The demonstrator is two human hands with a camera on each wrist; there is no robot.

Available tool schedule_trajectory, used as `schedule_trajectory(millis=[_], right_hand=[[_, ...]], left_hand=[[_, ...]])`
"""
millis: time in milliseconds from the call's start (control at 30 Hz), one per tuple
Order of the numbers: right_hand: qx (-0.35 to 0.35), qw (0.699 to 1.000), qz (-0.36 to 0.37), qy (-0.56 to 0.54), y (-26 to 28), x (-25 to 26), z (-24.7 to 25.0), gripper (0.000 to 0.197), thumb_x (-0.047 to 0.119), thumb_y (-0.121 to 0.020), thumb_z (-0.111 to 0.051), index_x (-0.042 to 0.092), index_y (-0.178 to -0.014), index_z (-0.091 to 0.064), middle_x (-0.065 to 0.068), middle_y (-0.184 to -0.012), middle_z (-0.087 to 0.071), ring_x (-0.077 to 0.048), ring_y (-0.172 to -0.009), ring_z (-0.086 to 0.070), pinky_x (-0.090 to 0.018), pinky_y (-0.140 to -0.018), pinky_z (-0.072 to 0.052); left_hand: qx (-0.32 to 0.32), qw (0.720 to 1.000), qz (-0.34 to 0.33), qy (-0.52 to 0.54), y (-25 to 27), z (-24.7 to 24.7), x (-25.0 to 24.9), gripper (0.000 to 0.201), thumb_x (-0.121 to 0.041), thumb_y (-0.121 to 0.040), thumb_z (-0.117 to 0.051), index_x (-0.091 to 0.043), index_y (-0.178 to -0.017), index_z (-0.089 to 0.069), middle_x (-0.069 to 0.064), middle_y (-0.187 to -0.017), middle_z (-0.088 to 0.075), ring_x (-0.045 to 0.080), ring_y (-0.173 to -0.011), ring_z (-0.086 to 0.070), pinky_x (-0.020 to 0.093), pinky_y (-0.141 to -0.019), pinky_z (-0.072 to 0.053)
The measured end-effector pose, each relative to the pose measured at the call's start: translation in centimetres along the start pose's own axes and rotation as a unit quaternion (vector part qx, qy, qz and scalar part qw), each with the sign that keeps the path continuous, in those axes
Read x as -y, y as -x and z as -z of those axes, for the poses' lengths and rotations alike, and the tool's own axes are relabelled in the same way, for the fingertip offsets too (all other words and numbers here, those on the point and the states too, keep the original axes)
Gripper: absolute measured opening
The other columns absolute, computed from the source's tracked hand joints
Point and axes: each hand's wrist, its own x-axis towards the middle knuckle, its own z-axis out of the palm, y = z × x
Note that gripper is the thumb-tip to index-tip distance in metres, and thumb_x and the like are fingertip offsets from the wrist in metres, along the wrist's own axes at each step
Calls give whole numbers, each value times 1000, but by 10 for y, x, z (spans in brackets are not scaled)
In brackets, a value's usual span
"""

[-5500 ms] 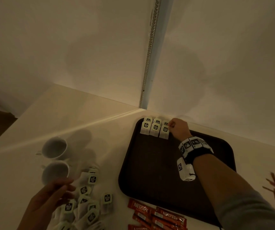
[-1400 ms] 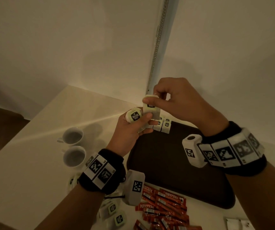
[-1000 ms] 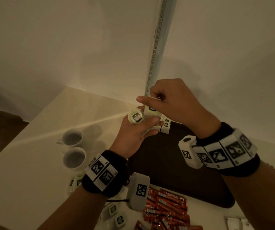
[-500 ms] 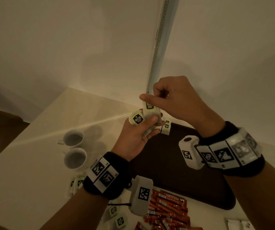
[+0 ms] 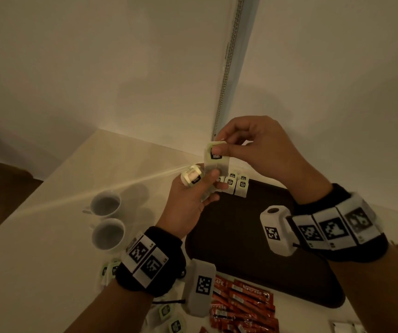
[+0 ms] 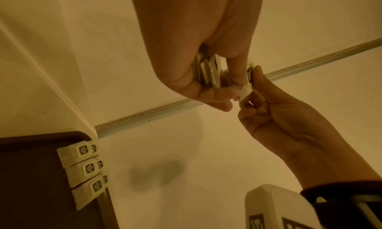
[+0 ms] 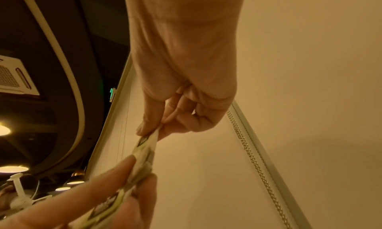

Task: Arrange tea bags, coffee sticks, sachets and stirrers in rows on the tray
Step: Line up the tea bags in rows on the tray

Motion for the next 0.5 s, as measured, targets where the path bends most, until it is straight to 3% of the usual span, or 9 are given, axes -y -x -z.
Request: schedule_trajectory(millis=[100,200,333,433,500], right_hand=[[-5,1000,-11,-11,-3,-10,-2,12,21,-72,-79,21,-76,-67,7,-60,-66,4,-54,-56,-5,-57,-41],[-13,998,-50,-34,-10,-40,-6,10,17,-75,-76,18,-80,-68,-6,-70,-70,-6,-58,-60,-14,-55,-48],[11,991,-125,55,-17,-111,-28,12,9,-83,-68,20,-86,-65,5,-82,-67,3,-66,-60,-15,-68,-50],[55,975,-199,81,-17,-161,-54,13,5,-87,-62,13,-97,-64,1,-98,-61,-10,-86,-59,-16,-71,-49],[86,963,-238,95,-17,-187,-69,17,7,-90,-58,6,-106,-63,-4,-103,-60,-16,-85,-60,-19,-70,-50]], left_hand=[[-14,999,8,-35,-4,8,3,16,-27,-80,-61,-17,-93,-61,0,-90,-74,12,-73,-68,18,-52,-47],[-89,995,43,-32,-10,24,2,27,-41,-90,-51,-17,-98,-61,2,-90,-73,15,-72,-68,21,-49,-46],[-131,987,84,41,-18,51,-6,60,-61,-93,-29,-12,-94,-63,10,-86,-71,21,-67,-66,20,-45,-42],[-127,987,71,65,-23,63,-9,69,-63,-93,-21,-9,-95,-63,12,-82,-71,22,-65,-66,19,-43,-43],[-124,988,69,59,-26,67,-9,70,-62,-94,-19,-8,-94,-63,12,-81,-71,22,-64,-67,18,-42,-43]])
